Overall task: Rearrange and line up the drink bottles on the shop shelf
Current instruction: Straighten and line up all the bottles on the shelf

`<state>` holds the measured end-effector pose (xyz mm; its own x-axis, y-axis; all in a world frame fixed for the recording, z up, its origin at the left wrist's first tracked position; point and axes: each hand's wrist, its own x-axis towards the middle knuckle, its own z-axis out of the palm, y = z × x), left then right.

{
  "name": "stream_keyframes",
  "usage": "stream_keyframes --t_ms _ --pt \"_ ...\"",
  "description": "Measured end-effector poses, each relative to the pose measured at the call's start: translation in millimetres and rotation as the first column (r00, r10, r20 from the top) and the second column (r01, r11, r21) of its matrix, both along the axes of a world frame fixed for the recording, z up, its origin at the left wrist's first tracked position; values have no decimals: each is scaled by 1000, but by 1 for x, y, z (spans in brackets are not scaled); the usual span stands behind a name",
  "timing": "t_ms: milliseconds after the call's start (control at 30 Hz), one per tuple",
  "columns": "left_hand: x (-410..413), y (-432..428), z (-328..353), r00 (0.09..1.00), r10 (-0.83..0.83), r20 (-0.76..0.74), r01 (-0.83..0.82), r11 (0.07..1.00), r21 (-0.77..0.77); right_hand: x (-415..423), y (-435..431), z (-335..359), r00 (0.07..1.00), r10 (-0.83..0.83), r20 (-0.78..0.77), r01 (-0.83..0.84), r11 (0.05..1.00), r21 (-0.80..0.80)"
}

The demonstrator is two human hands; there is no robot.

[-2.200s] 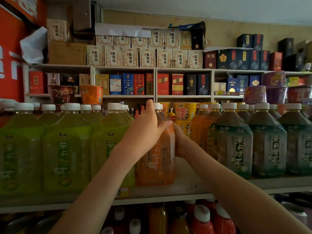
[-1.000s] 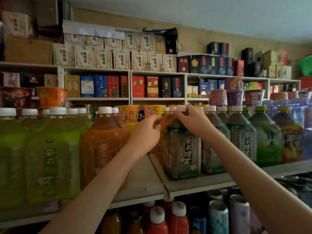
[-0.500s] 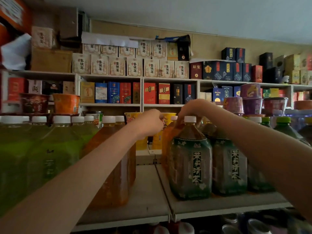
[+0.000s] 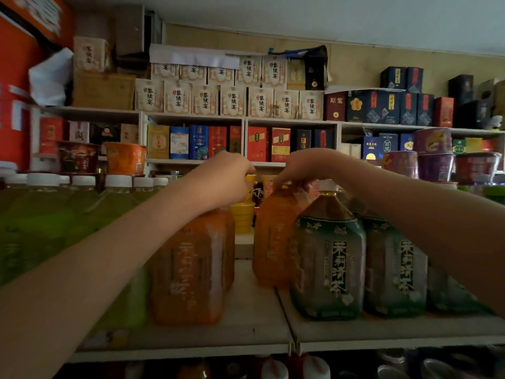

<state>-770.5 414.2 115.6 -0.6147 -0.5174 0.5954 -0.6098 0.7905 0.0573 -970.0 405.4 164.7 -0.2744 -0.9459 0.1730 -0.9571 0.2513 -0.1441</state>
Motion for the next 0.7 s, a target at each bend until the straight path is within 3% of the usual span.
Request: stream_keyframes --t_ms 167,300,467,700 --pt "41 -2 11 954 43 297 -58 997 43 26 4 5 988 47 150 -46 999 -10" --pt "48 -9 -1 848 148 510 -151 988 -35 43 13 1 991 55 125 -56 998 9" --pt "48 -12 -4 819 206 536 -201 977 -69 63 20 -7 985 123 118 -128 991 36" --pt "43 -16 -5 890 170 423 -177 984 -23 67 50 -9 939 307 154 -319 945 67"
